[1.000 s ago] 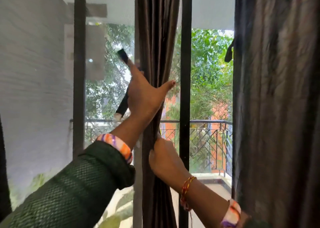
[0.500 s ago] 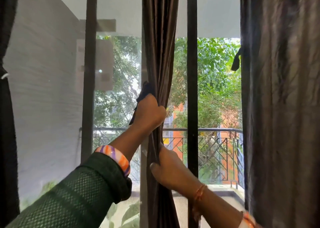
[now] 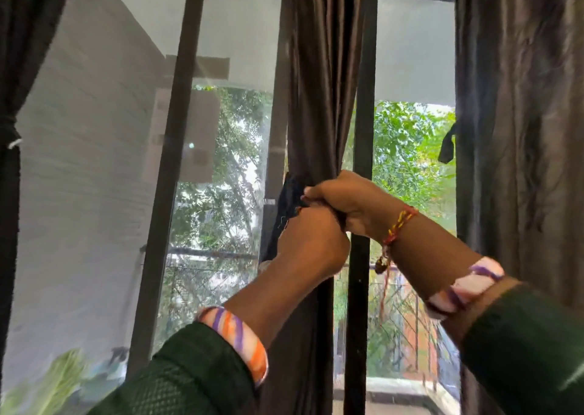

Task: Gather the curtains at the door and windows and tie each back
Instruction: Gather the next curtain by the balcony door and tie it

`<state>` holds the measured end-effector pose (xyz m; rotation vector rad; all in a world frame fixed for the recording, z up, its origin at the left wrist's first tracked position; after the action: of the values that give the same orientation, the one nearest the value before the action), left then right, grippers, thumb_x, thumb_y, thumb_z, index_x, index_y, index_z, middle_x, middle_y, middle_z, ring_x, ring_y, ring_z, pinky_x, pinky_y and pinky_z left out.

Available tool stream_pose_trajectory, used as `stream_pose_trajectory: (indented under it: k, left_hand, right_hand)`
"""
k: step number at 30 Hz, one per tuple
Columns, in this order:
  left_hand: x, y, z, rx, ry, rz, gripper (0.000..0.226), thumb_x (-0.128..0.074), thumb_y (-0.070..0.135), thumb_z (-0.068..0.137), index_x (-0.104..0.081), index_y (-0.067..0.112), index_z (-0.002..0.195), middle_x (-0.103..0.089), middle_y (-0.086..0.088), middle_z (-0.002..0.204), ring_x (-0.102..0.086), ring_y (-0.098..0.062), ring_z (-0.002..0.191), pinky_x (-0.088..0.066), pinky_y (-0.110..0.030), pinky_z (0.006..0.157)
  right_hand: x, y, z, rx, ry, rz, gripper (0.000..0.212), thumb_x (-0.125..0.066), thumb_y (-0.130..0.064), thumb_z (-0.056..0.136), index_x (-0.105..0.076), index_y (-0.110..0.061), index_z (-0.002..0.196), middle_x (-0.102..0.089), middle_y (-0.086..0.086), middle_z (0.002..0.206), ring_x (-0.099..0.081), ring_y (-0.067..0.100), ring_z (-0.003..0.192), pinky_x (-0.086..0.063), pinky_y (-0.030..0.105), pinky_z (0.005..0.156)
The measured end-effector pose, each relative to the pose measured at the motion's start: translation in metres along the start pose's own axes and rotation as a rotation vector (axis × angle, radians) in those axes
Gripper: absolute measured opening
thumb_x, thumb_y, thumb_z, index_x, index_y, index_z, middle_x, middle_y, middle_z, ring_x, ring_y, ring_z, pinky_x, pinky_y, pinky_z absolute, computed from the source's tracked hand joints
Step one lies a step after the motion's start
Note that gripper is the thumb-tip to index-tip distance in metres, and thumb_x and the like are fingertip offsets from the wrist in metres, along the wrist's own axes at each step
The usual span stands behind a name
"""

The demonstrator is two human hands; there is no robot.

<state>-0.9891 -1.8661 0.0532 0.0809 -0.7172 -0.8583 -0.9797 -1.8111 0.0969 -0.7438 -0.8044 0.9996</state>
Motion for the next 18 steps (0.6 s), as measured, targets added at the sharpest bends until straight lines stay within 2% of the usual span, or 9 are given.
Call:
stream_pose_trajectory:
  k: [2, 3, 6, 9, 11, 12, 14, 15, 18]
  left_hand:
    - [0.003, -0.009, -0.003, -0.025, -0.018, -0.031, 0.037, -0.049, 0.038, 0.088, -0.054, 0.008, 0.11, -0.061, -0.015, 0.11, -0.058, -0.037, 0.103, -0.045, -0.035, 0.073]
    - [0.005, -0.016, -0.005, -0.032, -0.04, -0.099, 0.035, -0.054, 0.046, 0.084, -0.059, 0.012, 0.091, -0.064, -0.014, 0.095, -0.061, -0.034, 0.096, -0.043, -0.032, 0.066]
    - [0.015, -0.039, -0.007, 0.023, -0.015, -0.334, 0.049, -0.068, 0.061, 0.065, -0.046, 0.02, 0.05, -0.052, -0.008, 0.055, -0.064, -0.015, 0.071, -0.032, -0.025, 0.045]
    - [0.022, -0.05, -0.002, 0.044, 0.081, -0.476, 0.041, -0.072, 0.059, 0.06, -0.049, 0.027, 0.05, -0.053, 0.009, 0.047, -0.055, -0.004, 0.053, -0.036, -0.018, 0.045]
    - [0.028, -0.055, 0.002, 0.079, 0.171, -0.608, 0.032, -0.071, 0.055, 0.066, -0.051, 0.03, 0.059, -0.056, 0.012, 0.055, -0.053, -0.003, 0.057, -0.041, -0.02, 0.054]
    - [0.029, -0.061, 0.006, 0.101, 0.219, -0.658, 0.03, -0.07, 0.053, 0.069, -0.057, 0.026, 0.074, -0.061, 0.007, 0.064, -0.058, -0.007, 0.065, -0.045, -0.024, 0.061]
    - [0.029, -0.069, 0.015, 0.146, 0.273, -0.766, 0.06, -0.071, 0.047, 0.072, -0.056, 0.003, 0.11, -0.068, -0.007, 0.083, -0.066, -0.02, 0.083, -0.053, -0.036, 0.078]
    - [0.03, -0.07, 0.018, 0.142, 0.291, -0.858, 0.057, -0.073, 0.041, 0.073, -0.054, 0.003, 0.113, -0.069, -0.008, 0.088, -0.067, -0.023, 0.087, -0.054, -0.041, 0.082]
    - [0.034, -0.069, 0.027, 0.158, 0.232, -1.072, 0.014, -0.07, 0.026, 0.079, -0.056, 0.026, 0.081, -0.069, -0.012, 0.088, -0.068, -0.025, 0.087, -0.058, -0.033, 0.075]
  right_hand:
    - [0.006, 0.007, 0.006, -0.027, 0.053, -0.067, 0.02, -0.048, 0.01, 0.086, -0.055, -0.003, 0.072, -0.051, 0.011, 0.064, -0.054, 0.015, 0.05, -0.044, 0.023, 0.051]
    - [0.01, 0.009, 0.008, -0.028, 0.071, -0.084, 0.018, -0.047, 0.011, 0.085, -0.056, 0.0, 0.074, -0.053, 0.013, 0.067, -0.056, 0.018, 0.055, -0.047, 0.026, 0.054]
    - [0.012, 0.01, 0.009, -0.034, 0.065, -0.121, 0.021, -0.043, 0.011, 0.087, -0.059, 0.006, 0.1, -0.062, 0.023, 0.088, -0.061, 0.031, 0.073, -0.053, 0.038, 0.067]
    - [0.007, 0.009, 0.007, -0.03, 0.007, -0.157, 0.025, -0.04, 0.011, 0.087, -0.058, 0.004, 0.102, -0.062, 0.022, 0.087, -0.06, 0.03, 0.072, -0.053, 0.045, 0.07]
    - [0.004, 0.007, 0.004, -0.034, -0.027, -0.145, 0.025, -0.04, 0.011, 0.087, -0.058, 0.003, 0.102, -0.062, 0.019, 0.083, -0.06, 0.029, 0.068, -0.054, 0.049, 0.073]
    - [0.003, 0.006, 0.004, -0.033, -0.038, -0.13, 0.024, -0.041, 0.01, 0.088, -0.058, 0.001, 0.1, -0.062, 0.017, 0.08, -0.06, 0.027, 0.066, -0.054, 0.046, 0.072]
    - [0.003, 0.003, 0.001, -0.034, -0.055, -0.095, 0.02, -0.041, 0.009, 0.089, -0.058, -0.003, 0.091, -0.061, 0.013, 0.075, -0.06, 0.023, 0.064, -0.053, 0.041, 0.069]
    - [0.002, 0.0, -0.001, -0.033, -0.064, -0.082, 0.019, -0.042, 0.009, 0.09, -0.057, -0.003, 0.088, -0.06, 0.013, 0.075, -0.06, 0.023, 0.064, -0.053, 0.04, 0.069]
    - [0.001, -0.004, -0.003, -0.014, -0.068, -0.108, 0.021, -0.044, 0.009, 0.089, -0.058, 0.001, 0.103, -0.063, 0.019, 0.087, -0.063, 0.029, 0.073, -0.055, 0.046, 0.075]
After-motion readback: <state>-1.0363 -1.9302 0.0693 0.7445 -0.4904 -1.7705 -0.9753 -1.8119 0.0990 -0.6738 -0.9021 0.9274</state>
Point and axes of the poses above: each hand's wrist, its own z-axis towards the middle knuckle, its own x-axis out of the back of the hand, y = z × x, the point moved 3 cm from there along z, towards the middle knuckle
